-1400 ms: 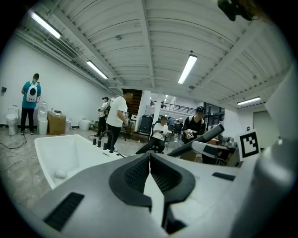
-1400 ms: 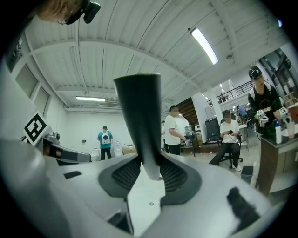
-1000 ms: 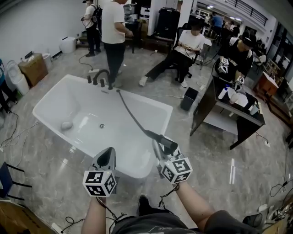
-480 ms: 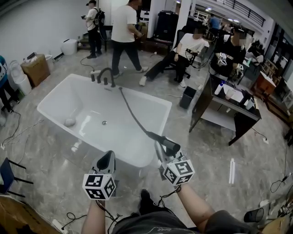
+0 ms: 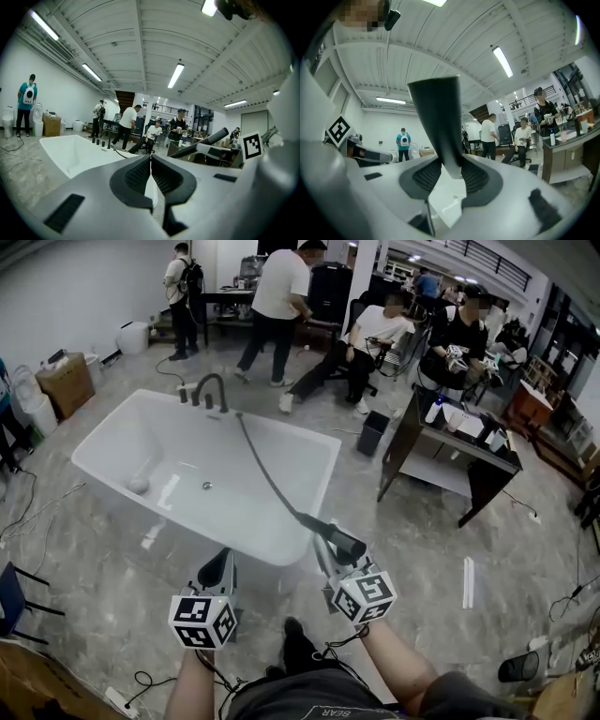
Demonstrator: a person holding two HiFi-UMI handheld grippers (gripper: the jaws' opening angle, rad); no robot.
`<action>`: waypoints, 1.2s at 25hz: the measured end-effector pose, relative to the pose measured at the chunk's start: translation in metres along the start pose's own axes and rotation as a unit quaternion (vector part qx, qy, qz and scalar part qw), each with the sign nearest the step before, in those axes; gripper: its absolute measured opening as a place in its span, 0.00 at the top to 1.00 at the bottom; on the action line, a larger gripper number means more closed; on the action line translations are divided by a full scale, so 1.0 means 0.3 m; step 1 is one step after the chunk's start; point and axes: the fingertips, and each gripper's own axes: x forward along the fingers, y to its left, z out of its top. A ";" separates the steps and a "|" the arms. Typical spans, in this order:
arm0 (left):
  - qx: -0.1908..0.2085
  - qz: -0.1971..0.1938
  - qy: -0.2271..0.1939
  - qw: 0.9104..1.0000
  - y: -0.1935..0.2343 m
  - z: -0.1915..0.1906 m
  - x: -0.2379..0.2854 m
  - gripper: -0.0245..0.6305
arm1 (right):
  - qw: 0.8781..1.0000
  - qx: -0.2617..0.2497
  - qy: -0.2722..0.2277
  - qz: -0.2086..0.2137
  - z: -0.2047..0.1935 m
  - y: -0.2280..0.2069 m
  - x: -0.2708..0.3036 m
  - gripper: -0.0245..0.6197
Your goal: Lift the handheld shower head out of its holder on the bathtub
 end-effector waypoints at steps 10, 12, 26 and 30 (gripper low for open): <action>-0.008 -0.004 0.002 1.000 -0.017 -0.039 -0.100 0.93 | 1.000 0.011 0.017 -0.017 -0.052 0.041 -0.077 0.75; -0.010 -0.004 0.000 1.000 -0.016 -0.036 -0.109 0.93 | 1.000 0.004 0.021 -0.018 -0.059 0.049 -0.074 0.75; -0.017 0.006 0.002 1.000 -0.012 -0.051 -0.100 0.93 | 0.999 0.005 0.051 -0.010 -0.142 0.040 -0.041 0.75; -0.015 0.008 0.001 1.000 -0.013 -0.047 -0.097 0.93 | 0.999 0.004 0.054 -0.006 -0.150 0.038 -0.031 0.75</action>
